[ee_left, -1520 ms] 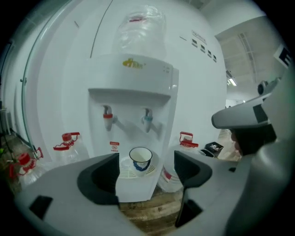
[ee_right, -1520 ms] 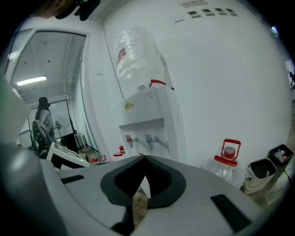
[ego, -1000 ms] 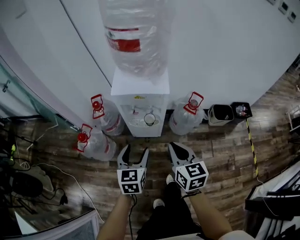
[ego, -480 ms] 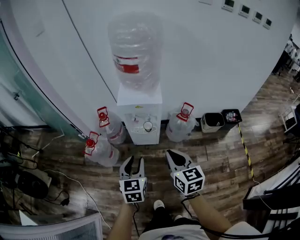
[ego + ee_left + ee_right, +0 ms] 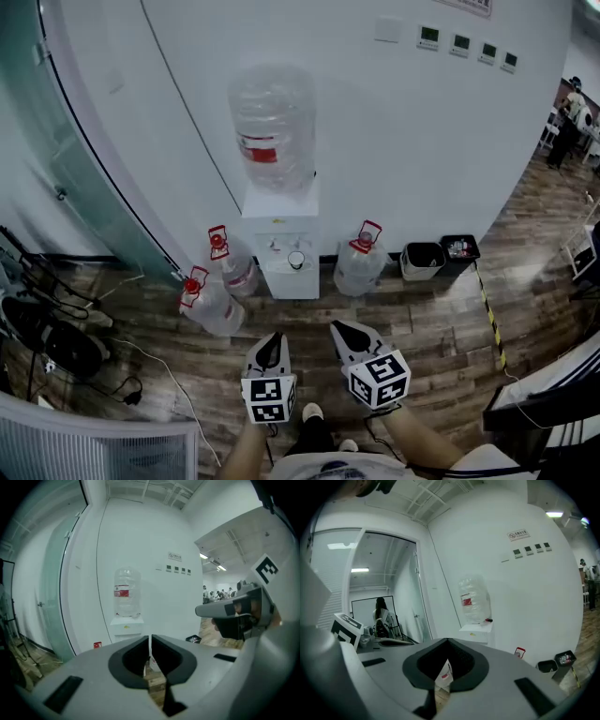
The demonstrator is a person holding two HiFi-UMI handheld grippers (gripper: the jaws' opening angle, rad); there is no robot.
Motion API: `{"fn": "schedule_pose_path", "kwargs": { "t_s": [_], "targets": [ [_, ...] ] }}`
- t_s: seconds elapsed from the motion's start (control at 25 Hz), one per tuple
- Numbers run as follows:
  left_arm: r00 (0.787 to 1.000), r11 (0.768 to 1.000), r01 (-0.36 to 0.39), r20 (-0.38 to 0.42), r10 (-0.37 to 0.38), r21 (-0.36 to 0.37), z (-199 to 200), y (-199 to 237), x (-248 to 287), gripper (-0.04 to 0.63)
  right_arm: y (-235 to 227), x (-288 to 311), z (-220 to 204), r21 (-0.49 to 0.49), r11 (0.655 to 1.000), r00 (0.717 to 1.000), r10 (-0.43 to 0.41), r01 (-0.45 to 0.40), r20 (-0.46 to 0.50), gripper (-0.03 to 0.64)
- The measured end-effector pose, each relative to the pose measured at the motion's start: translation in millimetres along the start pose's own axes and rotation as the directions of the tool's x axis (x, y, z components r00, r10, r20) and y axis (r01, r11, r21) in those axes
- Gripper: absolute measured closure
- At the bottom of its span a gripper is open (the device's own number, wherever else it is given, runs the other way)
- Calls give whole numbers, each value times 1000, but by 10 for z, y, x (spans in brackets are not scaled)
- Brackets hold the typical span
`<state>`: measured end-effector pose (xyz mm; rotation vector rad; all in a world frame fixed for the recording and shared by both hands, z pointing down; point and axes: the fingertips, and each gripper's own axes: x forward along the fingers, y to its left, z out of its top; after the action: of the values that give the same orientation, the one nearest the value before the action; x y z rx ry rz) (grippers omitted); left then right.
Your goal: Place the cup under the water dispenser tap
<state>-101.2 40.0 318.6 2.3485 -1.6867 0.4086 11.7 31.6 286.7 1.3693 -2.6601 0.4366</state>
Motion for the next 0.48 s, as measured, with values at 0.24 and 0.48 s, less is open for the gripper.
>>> {"fn": "schedule_pose_path", "kwargs": {
  "t_s": [0.24,0.48],
  "targets": [
    [999,1000,-27,23,27,4,-56,-423,-608,544,155,-738,7,-11,1000,999,6,-5,38,597],
    [999,997,-42,32,40,71,-118,-808,-1067,545,217,-1346,-99,-10,1000,999,-5,6,51,596]
  ]
}}
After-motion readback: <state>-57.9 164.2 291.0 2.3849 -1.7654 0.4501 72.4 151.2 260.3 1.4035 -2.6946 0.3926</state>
